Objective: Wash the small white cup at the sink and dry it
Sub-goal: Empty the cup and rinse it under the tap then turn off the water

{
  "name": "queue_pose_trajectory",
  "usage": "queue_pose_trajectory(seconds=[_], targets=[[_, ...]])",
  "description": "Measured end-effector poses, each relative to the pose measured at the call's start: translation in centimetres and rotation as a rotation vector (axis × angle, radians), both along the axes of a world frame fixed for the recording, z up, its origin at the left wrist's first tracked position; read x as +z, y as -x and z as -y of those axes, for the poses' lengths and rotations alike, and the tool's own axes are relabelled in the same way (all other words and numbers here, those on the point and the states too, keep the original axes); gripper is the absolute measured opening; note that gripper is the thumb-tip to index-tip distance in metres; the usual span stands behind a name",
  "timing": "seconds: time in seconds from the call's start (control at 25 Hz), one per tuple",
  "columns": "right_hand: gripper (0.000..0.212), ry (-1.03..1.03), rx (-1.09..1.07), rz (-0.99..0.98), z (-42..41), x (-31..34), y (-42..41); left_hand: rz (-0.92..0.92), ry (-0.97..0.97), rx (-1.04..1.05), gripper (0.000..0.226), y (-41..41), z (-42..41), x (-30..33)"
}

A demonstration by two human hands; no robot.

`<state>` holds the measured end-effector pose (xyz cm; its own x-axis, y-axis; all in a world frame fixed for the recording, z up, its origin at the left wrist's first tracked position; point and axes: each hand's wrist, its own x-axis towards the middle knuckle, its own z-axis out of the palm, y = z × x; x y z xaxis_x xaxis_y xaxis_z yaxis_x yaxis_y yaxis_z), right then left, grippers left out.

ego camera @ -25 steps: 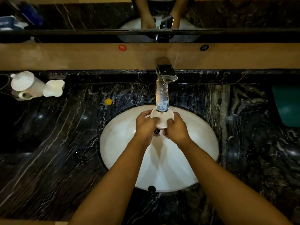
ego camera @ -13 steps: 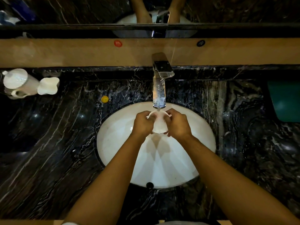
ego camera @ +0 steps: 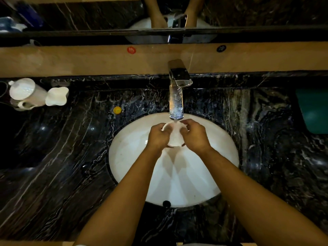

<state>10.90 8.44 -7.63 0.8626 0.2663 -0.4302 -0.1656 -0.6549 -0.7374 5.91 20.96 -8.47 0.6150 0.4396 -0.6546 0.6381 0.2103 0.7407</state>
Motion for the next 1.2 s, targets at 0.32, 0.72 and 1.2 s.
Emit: queue_pose_trajectory(seconds=[0.32,0.72,1.2], targets=[[0.02,-0.058,-0.167,-0.276,-1.5,-0.2,1.6,0.078,0.067,0.196,0.028,0.1,0.9,-0.1],[0.025,0.082,0.068,-0.002,-1.0,0.1,0.2,0.085,0.134,0.16,0.031,0.7,0.1,-0.2],[0.031,0.046,-0.087,-0.146,-0.8,-0.8,0.2,0.08,0.161,-0.034,0.032,0.9,0.1,0.2]])
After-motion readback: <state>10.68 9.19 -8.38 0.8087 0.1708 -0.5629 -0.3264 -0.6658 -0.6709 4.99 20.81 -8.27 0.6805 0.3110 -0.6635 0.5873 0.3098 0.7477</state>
